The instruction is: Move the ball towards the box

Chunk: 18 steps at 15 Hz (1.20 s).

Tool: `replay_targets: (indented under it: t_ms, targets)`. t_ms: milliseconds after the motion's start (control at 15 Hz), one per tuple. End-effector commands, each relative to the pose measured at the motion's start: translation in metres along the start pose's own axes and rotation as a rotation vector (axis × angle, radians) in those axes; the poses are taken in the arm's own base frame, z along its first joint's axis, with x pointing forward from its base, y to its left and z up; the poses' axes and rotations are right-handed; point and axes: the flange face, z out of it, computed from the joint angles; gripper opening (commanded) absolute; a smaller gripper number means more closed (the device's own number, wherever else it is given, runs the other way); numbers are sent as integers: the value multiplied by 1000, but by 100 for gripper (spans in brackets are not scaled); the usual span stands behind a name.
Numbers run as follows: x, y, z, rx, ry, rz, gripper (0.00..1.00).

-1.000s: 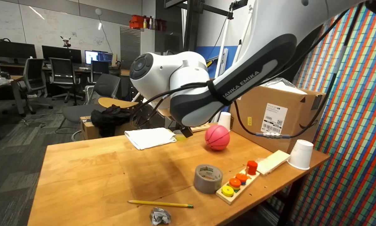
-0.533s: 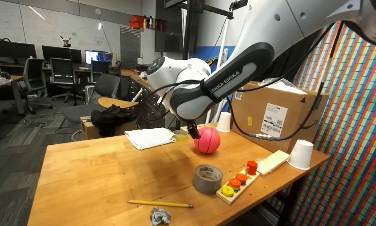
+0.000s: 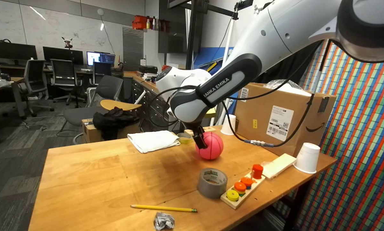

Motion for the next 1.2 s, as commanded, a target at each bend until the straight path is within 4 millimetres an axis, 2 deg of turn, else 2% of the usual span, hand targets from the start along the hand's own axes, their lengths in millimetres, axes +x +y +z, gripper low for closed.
replay_targets:
  t_ms: [0,200,533,733,867,1000,1133]
  targets:
    - [-8,18,11,-8,-38,16,100]
    - [-28,29,21,-112,-117,8,100]
    - [-91,53,71,-311,-351,-34,100]
    - [-115,58,83,-435,-470,17,100]
    - [-121,53,79,-518,-526,52,100]
    - [-120,45,66,-562,-539,87,100]
    - [-116,37,44,-575,-508,130,100]
